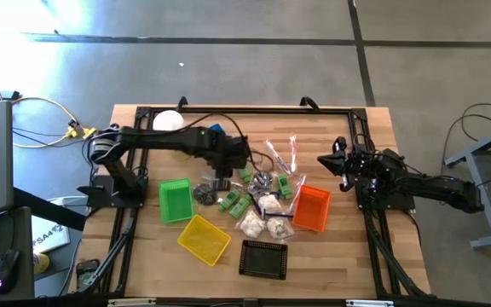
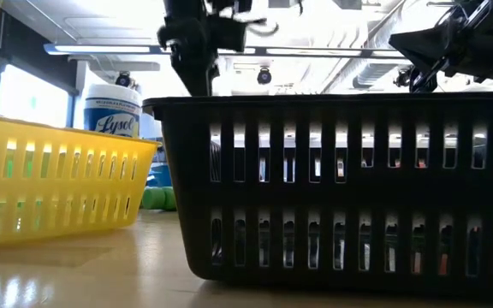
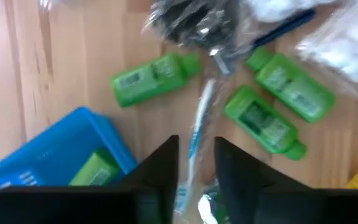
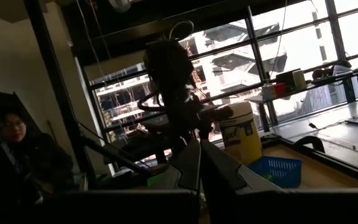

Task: Pick & Place Travel size toiletries
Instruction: Put the blue toothbrush into the yellow bin

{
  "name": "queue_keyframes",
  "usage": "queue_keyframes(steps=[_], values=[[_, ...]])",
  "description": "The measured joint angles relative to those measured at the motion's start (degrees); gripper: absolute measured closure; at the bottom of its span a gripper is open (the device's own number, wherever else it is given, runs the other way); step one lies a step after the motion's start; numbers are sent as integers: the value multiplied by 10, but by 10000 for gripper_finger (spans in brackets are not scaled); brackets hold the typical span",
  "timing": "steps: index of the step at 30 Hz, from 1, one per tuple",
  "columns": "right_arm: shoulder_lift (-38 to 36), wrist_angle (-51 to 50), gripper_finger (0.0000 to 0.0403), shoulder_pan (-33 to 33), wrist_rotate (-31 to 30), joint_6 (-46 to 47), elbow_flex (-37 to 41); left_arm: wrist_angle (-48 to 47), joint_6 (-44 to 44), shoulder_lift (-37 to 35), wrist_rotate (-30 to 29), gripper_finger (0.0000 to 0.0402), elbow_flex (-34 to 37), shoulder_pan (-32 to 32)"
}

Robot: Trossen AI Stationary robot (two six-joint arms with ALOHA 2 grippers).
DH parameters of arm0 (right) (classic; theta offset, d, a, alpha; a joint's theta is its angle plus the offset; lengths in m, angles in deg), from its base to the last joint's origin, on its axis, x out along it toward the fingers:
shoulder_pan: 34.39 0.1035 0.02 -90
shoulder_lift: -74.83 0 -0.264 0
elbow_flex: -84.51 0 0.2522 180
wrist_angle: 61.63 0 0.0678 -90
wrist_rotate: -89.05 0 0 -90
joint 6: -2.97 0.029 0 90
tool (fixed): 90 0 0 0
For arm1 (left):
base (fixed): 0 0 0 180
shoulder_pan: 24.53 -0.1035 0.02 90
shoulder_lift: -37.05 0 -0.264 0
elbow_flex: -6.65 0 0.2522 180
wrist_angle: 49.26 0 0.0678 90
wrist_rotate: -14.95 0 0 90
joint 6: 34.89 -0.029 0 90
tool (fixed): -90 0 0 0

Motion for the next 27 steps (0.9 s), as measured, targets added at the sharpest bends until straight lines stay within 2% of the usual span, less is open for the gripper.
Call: queue_keyframes(steps=[6,10,16,27], values=[[0,-6,400,0,21,1,0,46,-15,2,30,201,77,-25],[0,-11,400,0,25,-2,0,97,-25,2,38,167,132,-25],[0,-10,400,0,25,-5,0,154,-32,2,45,160,172,-22],[0,-9,400,0,21,-13,0,173,-58,45,63,160,180,-22]])
